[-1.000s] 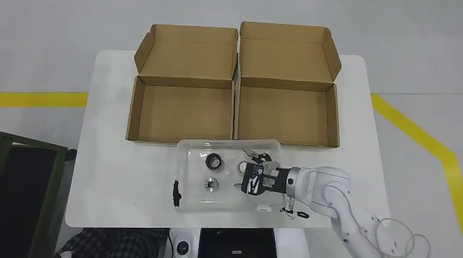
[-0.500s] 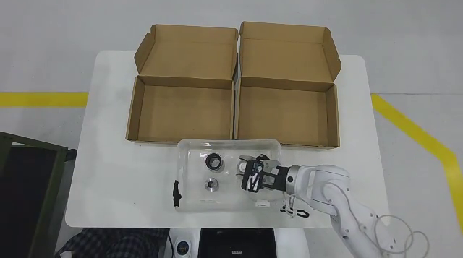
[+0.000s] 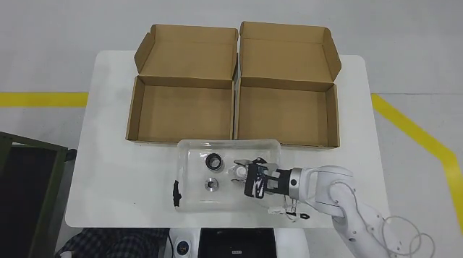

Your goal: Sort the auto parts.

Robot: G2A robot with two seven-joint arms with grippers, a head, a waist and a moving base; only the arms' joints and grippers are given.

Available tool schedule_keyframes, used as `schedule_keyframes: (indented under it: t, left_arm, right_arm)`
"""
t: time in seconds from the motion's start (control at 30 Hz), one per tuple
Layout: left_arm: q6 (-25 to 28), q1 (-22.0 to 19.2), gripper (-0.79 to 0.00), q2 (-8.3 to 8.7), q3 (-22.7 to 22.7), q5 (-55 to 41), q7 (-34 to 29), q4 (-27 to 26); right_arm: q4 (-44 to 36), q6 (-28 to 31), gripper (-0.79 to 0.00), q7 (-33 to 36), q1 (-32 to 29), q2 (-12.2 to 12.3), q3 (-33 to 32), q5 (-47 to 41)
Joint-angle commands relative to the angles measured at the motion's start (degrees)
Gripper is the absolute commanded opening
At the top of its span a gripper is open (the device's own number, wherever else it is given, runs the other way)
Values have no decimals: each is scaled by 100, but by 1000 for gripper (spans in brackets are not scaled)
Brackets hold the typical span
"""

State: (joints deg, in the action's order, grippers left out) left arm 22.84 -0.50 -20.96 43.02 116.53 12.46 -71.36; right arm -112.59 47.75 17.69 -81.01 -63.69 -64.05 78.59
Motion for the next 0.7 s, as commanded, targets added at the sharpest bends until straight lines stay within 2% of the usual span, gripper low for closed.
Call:
schedule_keyframes:
  t: [0.0,0.23,0.67]
  left_arm:
    - [0,0,0,0,0,0,0,0]
    - [0,0,0,0,0,0,0,0]
    - [0,0,0,0,0,0,0,0]
  right_arm:
    - [-68,123,-785,-164,-26,14,-10,-58]
    - [-282,298,-785,-992,-61,49,-104,-112]
    - [-80,-151,-785,-2213,-118,44,-291,-603]
